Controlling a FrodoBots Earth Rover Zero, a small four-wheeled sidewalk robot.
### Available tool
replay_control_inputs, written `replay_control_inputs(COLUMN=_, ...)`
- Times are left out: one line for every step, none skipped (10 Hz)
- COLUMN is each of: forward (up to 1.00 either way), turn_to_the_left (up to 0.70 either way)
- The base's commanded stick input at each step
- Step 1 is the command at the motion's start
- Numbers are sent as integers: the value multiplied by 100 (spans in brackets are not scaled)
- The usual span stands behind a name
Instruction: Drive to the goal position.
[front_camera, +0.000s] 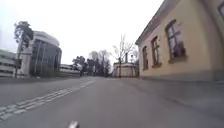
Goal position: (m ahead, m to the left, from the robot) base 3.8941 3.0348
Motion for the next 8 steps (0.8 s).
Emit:
replay_control_inputs(forward=100, turn_to_the_left=0)
replay_control_inputs(forward=100, turn_to_the_left=0)
replay_control_inputs(forward=100, turn_to_the_left=0)
replay_control_inputs(forward=100, turn_to_the_left=0)
replay_control_inputs(forward=100, turn_to_the_left=0)
replay_control_inputs(forward=100, turn_to_the_left=0)
replay_control_inputs(forward=100, turn_to_the_left=0)
replay_control_inputs(forward=100, turn_to_the_left=0)
